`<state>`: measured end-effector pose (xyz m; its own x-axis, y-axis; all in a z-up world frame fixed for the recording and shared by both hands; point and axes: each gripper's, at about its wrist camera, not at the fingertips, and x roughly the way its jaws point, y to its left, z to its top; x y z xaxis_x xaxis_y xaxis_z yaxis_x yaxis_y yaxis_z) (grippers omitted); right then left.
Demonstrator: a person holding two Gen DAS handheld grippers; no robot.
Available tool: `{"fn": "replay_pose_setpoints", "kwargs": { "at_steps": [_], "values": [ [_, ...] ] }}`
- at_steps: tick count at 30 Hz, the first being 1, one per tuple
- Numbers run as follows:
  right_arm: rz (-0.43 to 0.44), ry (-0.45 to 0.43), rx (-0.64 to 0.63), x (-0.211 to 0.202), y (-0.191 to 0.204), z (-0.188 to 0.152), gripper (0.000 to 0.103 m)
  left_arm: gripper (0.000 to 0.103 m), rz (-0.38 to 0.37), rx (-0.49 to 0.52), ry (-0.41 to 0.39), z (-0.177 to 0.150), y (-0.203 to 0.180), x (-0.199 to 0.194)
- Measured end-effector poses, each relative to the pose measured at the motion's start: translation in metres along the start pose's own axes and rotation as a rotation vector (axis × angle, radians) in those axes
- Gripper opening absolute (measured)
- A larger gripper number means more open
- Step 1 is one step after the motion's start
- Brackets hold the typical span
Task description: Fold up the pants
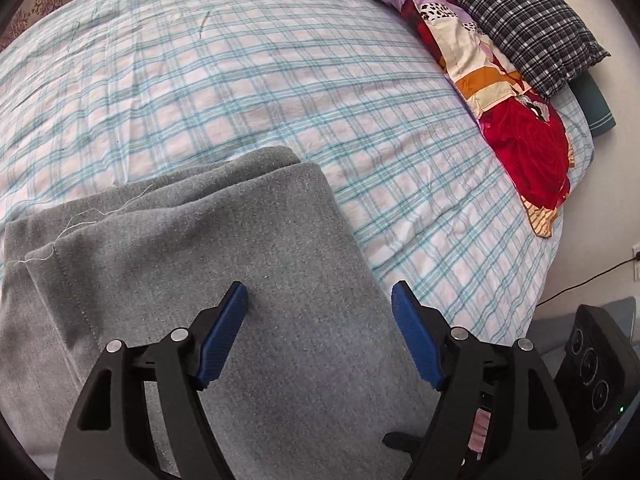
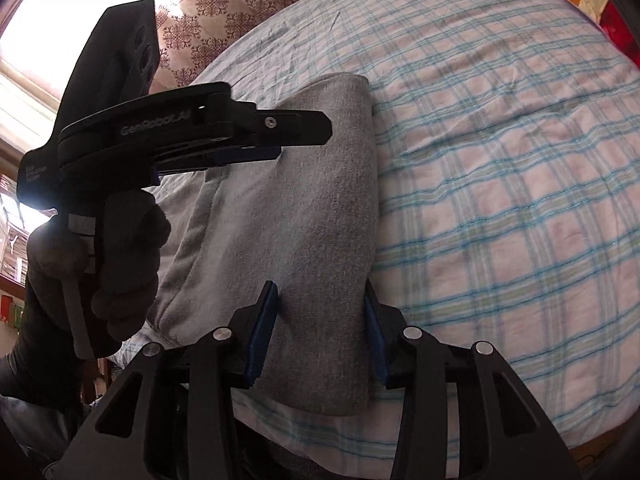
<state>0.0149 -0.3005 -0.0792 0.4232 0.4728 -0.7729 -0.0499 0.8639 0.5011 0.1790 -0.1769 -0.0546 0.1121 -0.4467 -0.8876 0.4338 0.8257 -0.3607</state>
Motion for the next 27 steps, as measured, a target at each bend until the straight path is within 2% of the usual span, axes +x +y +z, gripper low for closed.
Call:
{"fn": "replay_pose_setpoints", "kwargs": {
  "at_steps": [3,8,12,16,21,23,24,27],
  "values": [
    [-0.037,-0.043,-0.065,-0.008,0.013,-0.001,0.032,0.076,0.025,0.019,0.01,0.003,-0.007,0.004],
    [-0.154,-0.117,-0.248,-0.018,0.051,-0.008,0.032,0.08,0.03,0.046,0.051,0.011,-0.018,0.007],
    [-0.221,-0.144,-0.352,-0.019,0.078,-0.015,0.032,0.081,0.086,0.082,0.099,0.017,-0.025,0.01],
    [-0.267,-0.17,-0.45,-0.018,0.101,-0.024,0.032,0.081,0.128,0.107,0.142,0.019,-0.028,0.011],
    [-0.271,-0.18,-0.49,-0.013,0.11,-0.028,0.032,0.081,0.181,0.124,0.161,0.017,-0.029,0.015],
    [-0.261,-0.186,-0.477,-0.015,0.108,-0.027,0.032,0.072,0.209,0.128,0.162,0.016,-0.029,0.017],
    [-0.257,-0.187,-0.47,-0.015,0.107,-0.026,0.032,0.064,0.217,0.127,0.162,0.015,-0.028,0.017],
    [-0.233,-0.19,-0.447,-0.018,0.105,-0.024,0.032,0.048,0.19,0.111,0.15,0.012,-0.023,0.012]
  ]
}}
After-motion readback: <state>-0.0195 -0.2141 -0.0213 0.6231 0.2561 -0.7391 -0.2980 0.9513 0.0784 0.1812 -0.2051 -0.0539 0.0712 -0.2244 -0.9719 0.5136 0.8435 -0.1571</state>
